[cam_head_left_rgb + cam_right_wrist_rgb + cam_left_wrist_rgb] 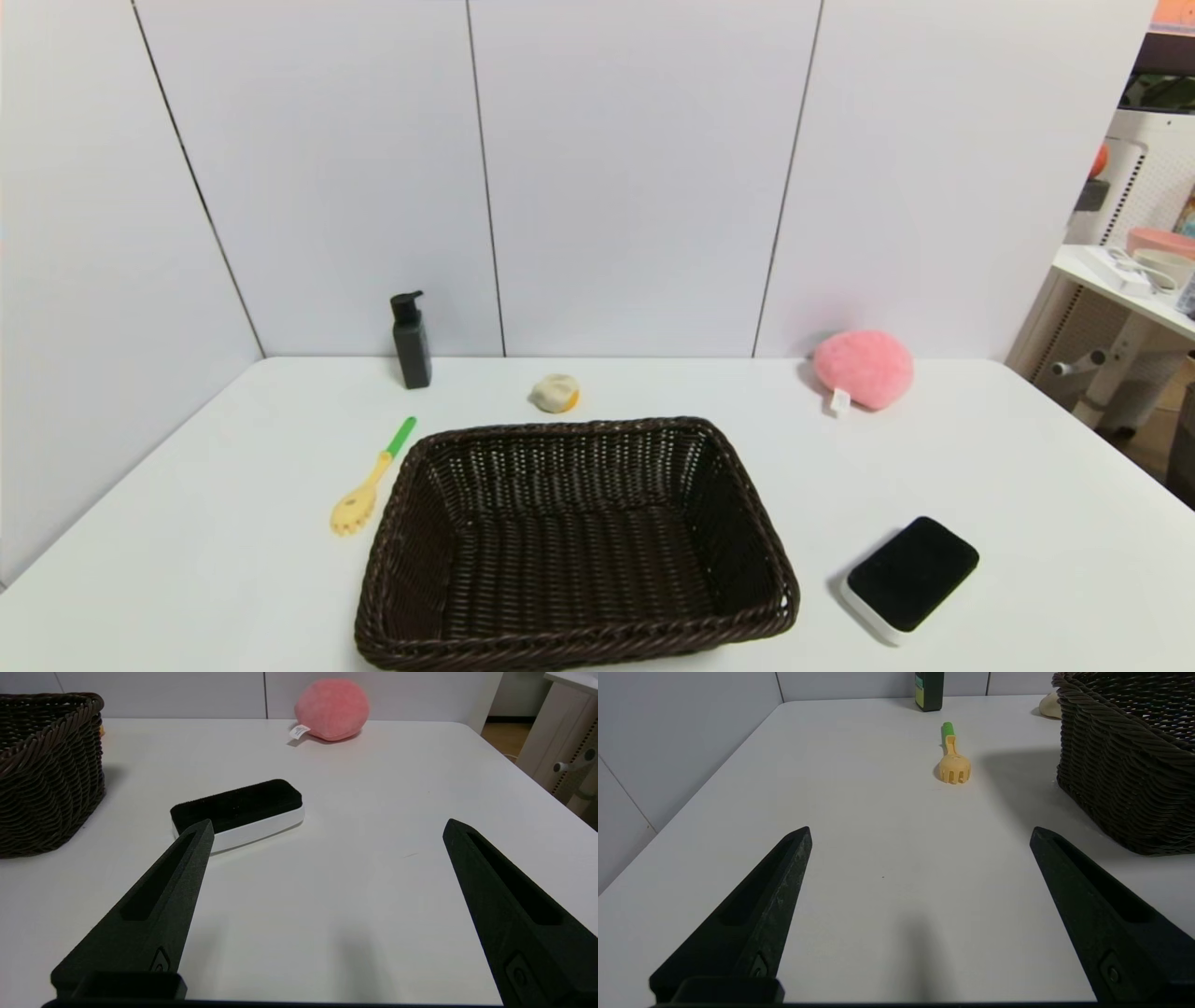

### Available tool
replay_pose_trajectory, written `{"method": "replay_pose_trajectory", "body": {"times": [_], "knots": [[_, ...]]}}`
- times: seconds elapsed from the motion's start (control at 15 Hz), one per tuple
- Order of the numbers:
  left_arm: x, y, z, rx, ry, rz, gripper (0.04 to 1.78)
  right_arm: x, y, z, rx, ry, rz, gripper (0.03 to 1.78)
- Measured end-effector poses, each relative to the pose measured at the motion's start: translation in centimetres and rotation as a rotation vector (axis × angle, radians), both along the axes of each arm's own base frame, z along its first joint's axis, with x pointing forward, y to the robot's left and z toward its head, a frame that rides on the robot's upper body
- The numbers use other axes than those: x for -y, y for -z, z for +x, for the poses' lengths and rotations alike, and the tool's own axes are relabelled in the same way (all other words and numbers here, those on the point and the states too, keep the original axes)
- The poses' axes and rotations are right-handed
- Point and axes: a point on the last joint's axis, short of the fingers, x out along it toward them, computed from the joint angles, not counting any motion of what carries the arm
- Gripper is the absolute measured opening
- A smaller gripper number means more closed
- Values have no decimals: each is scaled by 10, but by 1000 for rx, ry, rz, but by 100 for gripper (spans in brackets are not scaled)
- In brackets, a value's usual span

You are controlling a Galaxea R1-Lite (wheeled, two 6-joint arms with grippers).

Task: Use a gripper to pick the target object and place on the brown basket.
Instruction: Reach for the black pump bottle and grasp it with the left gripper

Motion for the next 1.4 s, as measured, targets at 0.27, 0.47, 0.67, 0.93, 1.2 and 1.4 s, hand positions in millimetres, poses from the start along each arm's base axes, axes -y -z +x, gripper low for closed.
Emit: {"method": "replay_pose_trajectory", "body": {"times": [0.27,0.47,0.67,0.93,1.2,1.4], "knots": [[0,0,0,0,0,0,169,0,0,0,0,0,0,169],[0,0,0,0,0,0,169,0,0,0,0,0,0,169],[0,0,0,0,0,0,169,0,0,0,0,0,0,169],[0,-1,1,9,-2,-8,169,0,0,0,0,0,0,169],[0,-29,13,-49,-4,21,169,0,0,0,0,0,0,169],[-1,-77,52,-112,-5,40,169,0,0,0,0,0,1,169]]}}
